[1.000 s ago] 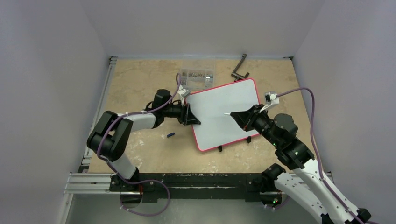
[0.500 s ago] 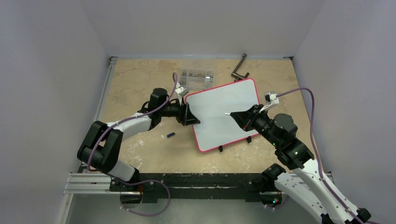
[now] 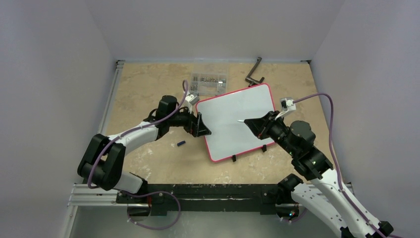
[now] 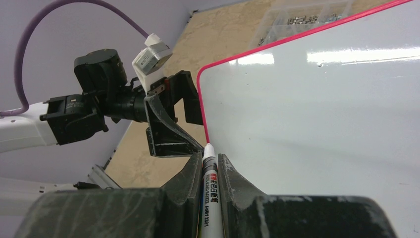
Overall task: Write a sentence on the whiteboard
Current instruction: Move the whiteboard to the center of the board.
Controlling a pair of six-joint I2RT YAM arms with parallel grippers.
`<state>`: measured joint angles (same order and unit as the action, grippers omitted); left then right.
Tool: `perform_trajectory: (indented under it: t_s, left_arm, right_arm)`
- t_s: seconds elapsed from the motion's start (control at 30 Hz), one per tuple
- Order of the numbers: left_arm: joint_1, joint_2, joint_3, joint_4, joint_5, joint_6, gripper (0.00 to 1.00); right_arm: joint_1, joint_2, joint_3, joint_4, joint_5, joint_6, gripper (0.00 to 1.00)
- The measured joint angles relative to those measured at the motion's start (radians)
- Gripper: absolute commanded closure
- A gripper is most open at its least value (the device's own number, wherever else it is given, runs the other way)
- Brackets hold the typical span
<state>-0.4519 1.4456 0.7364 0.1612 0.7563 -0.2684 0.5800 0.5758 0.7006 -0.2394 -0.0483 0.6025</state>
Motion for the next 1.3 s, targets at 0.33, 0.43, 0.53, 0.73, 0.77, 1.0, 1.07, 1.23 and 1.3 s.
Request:
perform_trajectory:
  t_s: [0.33, 0.43, 0.53, 0.73, 0.77, 1.0, 1.07, 1.23, 1.3]
  left_arm:
    - [0.0, -0.07, 0.0, -0.124, -0.087, 0.01, 0.0]
    - [0.0, -0.153, -0.006, -0.143, -0.126, 0.009, 0.0]
    - [0.0, -0.241, -0.017, -0.157, -0.17, 0.0, 0.0]
    - [0.0, -0.397, -0.002, -0.268, -0.287, -0.027, 0.0]
    - [0.0, -0.419, 0.015, -0.308, -0.31, -0.027, 0.0]
    - [0.0, -0.384, 0.375, -0.555, -0.391, 0.013, 0.0]
    - [0.003, -0.311, 0.526, -0.618, -0.39, 0.038, 0.0]
    - [0.068, -0.125, 0.752, -0.733, -0.309, 0.074, 0.04]
    - [0.102, -0.053, 0.796, -0.768, -0.263, 0.079, 0.04]
  right_arm:
    - [0.0, -0.001, 0.0, 0.0, 0.0, 0.0, 1.0]
    - [0.0, 0.0, 0.0, 0.0, 0.0, -0.001, 1.0]
    - [0.0, 0.003, 0.0, 0.0, 0.0, -0.002, 1.0]
    - [0.0, 0.016, 0.0, 0.0, 0.0, -0.005, 1.0]
    - [0.0, 0.02, 0.0, 0.0, 0.0, -0.006, 1.0]
    - [0.0, 0.021, 0.0, 0.0, 0.0, -0.016, 1.0]
    - [0.0, 0.02, 0.0, 0.0, 0.0, -0.02, 1.0]
    - [0.0, 0.015, 0.0, 0.0, 0.001, -0.023, 1.0]
    - [0.0, 0.01, 0.0, 0.0, 0.001, -0.025, 1.0]
